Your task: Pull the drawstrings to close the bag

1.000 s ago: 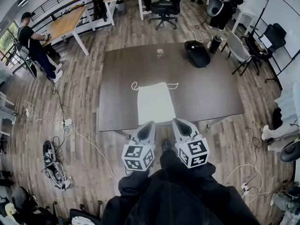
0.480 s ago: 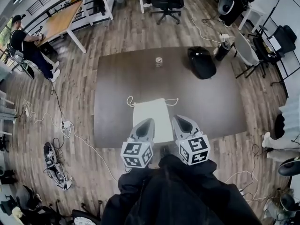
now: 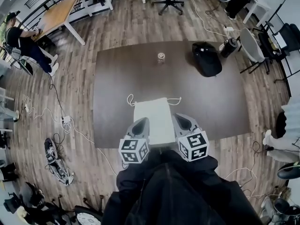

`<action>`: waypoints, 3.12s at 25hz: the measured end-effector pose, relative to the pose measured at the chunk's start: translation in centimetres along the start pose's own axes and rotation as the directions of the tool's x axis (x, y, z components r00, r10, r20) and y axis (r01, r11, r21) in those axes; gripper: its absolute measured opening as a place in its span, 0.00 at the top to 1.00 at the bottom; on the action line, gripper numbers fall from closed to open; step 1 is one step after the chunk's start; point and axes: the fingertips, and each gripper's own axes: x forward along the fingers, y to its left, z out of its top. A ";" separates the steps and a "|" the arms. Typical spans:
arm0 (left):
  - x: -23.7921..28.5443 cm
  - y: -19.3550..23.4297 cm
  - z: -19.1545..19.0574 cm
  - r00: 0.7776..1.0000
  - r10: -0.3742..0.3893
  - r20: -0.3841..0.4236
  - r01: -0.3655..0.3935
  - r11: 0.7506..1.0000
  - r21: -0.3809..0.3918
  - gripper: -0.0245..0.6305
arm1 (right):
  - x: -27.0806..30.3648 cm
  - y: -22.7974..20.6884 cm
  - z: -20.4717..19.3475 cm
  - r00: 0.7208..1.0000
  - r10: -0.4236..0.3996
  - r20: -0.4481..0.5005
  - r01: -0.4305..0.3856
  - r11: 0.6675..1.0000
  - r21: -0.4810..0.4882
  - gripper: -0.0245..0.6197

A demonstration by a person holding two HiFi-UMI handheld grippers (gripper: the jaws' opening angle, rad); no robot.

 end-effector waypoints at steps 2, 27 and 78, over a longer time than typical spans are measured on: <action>0.8 1.9 -0.5 0.999 0.021 -0.025 -0.021 1.000 -0.007 0.91 | 1.2 -1.0 -0.6 1.000 -0.010 -0.027 0.010 1.000 0.003 0.93; 14.8 21.7 -11.8 0.853 0.010 -0.522 0.138 0.960 0.245 0.76 | 18.1 -12.3 -15.1 0.869 -0.061 -0.491 -0.018 0.988 -0.156 0.93; 15.8 20.3 -5.9 0.928 0.111 -0.356 -0.053 0.984 0.169 0.91 | 19.4 -13.0 -12.3 0.907 -0.125 -0.402 0.114 0.992 -0.052 0.93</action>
